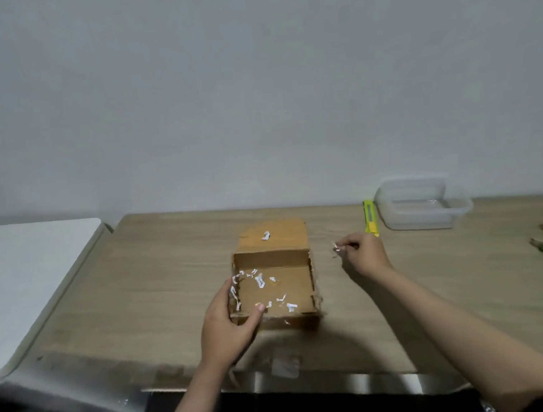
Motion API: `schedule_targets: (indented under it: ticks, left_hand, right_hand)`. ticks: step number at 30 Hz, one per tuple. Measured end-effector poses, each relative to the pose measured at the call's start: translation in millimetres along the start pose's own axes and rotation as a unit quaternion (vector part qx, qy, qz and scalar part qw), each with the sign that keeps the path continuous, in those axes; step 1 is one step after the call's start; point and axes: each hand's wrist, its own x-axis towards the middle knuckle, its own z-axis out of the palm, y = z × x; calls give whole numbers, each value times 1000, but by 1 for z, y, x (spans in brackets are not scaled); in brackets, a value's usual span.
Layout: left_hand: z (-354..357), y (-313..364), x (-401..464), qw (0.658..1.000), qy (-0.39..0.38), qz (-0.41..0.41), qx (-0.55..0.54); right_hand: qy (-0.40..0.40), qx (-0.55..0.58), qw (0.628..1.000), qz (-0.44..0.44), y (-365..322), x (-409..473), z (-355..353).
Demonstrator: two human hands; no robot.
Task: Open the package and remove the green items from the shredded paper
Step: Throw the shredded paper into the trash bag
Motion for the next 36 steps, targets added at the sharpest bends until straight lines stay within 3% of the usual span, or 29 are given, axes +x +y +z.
schedule_targets:
  ticks: [9,14,17,20,23,27,33,36]
  left_hand:
    - [93,60,-8,991,-127,39,-14]
    - [125,82,-22,991,-40,36,122]
    - [147,110,-50,985,2,138,102]
    - [181,131,-79,952,-103,275,82]
    - [213,143,-91,893,-263,328,158]
    - [235,139,-88,833,-320,366,265]
    - [237,132,-89,829,-348,329,289]
    - [237,133,-90,832,-353,325,279]
  right_hand:
    - [76,-11,993,86,73,-88,-101]
    - [105,-35,986,125,118,-127,-146]
    - [133,-40,979,149,144,-152,-170]
    - [134,-25,975,177,169,-179,-186]
    - [149,-31,970,192,188,-206,-198]
    - [175,-70,957,223,210,-231,-211]
    - [91,-148,934,311,251,-252,-222]
    - [106,-150,920,347,257,-258,-227]
